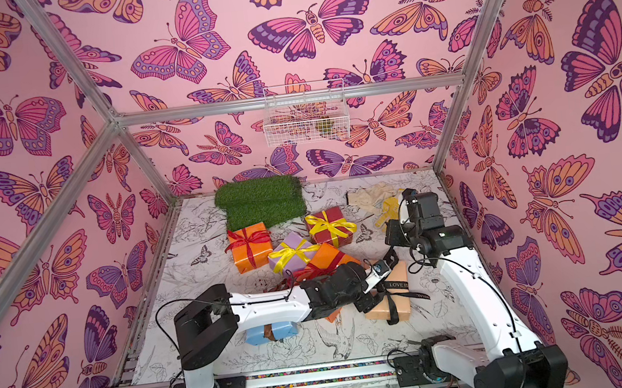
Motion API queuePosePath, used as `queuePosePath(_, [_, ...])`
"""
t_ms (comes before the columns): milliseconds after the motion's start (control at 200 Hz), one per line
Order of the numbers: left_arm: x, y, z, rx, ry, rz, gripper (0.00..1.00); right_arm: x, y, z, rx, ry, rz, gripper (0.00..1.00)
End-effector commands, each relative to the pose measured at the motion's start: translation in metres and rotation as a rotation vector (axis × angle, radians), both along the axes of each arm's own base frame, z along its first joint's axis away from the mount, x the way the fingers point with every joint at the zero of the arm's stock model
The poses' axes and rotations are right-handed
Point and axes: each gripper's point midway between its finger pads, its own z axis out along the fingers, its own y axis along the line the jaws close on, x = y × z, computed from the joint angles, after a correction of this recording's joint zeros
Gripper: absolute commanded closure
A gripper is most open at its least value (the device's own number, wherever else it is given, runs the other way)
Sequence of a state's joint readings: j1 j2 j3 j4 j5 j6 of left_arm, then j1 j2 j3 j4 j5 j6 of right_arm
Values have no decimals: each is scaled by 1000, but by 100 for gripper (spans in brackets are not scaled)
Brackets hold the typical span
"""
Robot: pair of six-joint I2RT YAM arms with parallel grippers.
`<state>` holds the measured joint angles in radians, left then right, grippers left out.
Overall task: Untie the ribbon bows on the gift boxes
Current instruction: Untie the ribbon from the gift box.
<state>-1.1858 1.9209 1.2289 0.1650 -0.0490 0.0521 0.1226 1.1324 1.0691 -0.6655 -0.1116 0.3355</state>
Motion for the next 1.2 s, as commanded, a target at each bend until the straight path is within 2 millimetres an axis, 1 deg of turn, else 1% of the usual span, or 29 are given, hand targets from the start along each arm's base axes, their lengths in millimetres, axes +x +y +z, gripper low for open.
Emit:
queuePosePath(0, [-7,23,-26,84,36,20,26,15,-4,11,-39,-39,-12,100])
queuePosePath(120, [-7,29,-19,79,21,27,25,26,-8,10,-47,-37,-27,100])
queuePosePath(225, [-10,33,-19,83,22,19,25,34,-9,11,-45,-40,-29,100])
queuePosePath(441, [-9,30,-28,93,39,23,25,47,-19,22,-55,-53,-49,100])
queuePosePath(621, [-10,29,-39,111,50,24,26,59,-24,38,-61,-75,-50,100])
queuePosePath(786, [-13,27,-44,120,52,17,26,66,-26,43,-70,-79,-58,100])
queuePosePath(851, [-13,26,-46,122,52,18,26,66,-30,44,-91,-78,-74,100])
queuePosePath(896, [-13,26,-47,124,51,20,26,64,-39,45,-126,-73,-100,100])
queuePosePath(961, [-13,25,-47,126,49,19,26,59,-59,44,-207,-56,-168,100])
queuePosePath(1077, [-12,24,-48,126,50,21,26,40,-96,42,-346,-21,-295,100])
queuePosePath(1192, [-13,23,-49,127,50,21,26,18,-120,36,-427,17,-379,100])
